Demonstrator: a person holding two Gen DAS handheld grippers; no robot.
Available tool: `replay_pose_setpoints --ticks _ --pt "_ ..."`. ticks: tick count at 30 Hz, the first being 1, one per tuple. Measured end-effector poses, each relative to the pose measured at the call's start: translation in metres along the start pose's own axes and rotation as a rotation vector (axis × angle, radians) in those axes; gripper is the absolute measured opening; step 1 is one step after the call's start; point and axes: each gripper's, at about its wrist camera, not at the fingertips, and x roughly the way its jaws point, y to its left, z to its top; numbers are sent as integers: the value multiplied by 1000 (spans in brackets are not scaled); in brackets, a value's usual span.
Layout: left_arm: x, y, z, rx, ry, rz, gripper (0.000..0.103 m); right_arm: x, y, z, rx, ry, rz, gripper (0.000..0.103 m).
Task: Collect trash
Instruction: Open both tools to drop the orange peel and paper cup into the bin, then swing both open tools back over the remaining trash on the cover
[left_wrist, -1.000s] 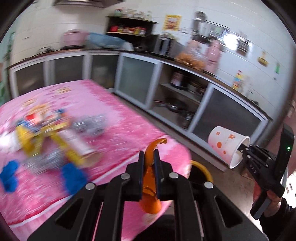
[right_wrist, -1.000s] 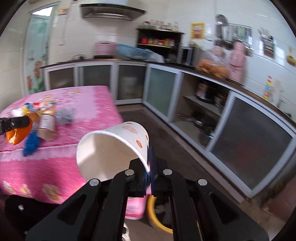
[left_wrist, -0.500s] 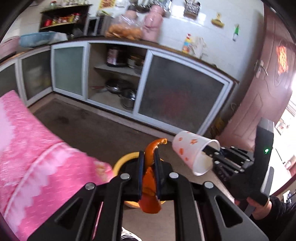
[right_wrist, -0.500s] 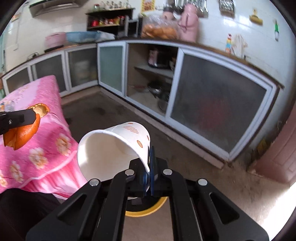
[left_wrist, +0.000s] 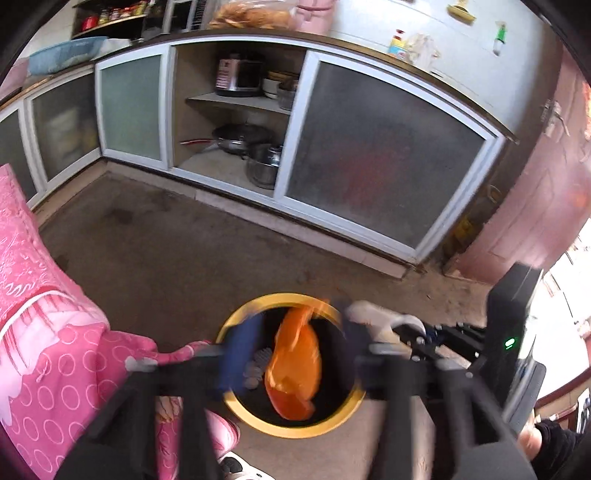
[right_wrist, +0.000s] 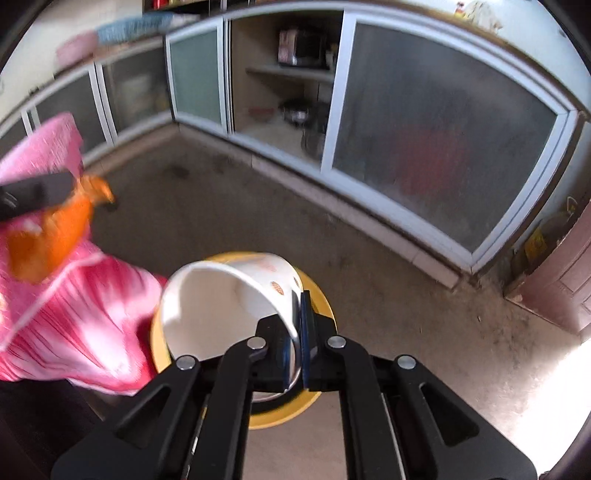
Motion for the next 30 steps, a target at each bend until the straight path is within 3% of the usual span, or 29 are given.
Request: replay_pose_setpoints --ticks 1,2,3,4,5,15,22,27,30 --pt "-5 2 0 -11 -34 12 94 2 -1 -3 -1 7 -6 22" --pt "-10 3 0 -18 -66 19 96 4 -4 -7 0 14 -15 29" --pt "-12 4 1 -19 -66 15 96 3 -5 -10 3 13 -20 48" --pt "-14 5 2 -23 -60 6 96 1 -8 -13 9 4 -28 59" --pt "-17 6 3 -29 -61 4 96 -2 -11 -15 14 -7 -37 62" --pt "-86 15 5 -90 -187 -62 96 -47 -33 -11 74 -76 -8 62" --pt "-169 24 -6 -93 -318 -74 96 -126 -10 -5 51 -285 0 63" --pt "-243 55 -29 -81 -411 17 96 -182 37 5 -24 -422 131 64" --pt "-290 82 -51 -94 -456 122 96 -208 71 10 -61 -483 240 68"
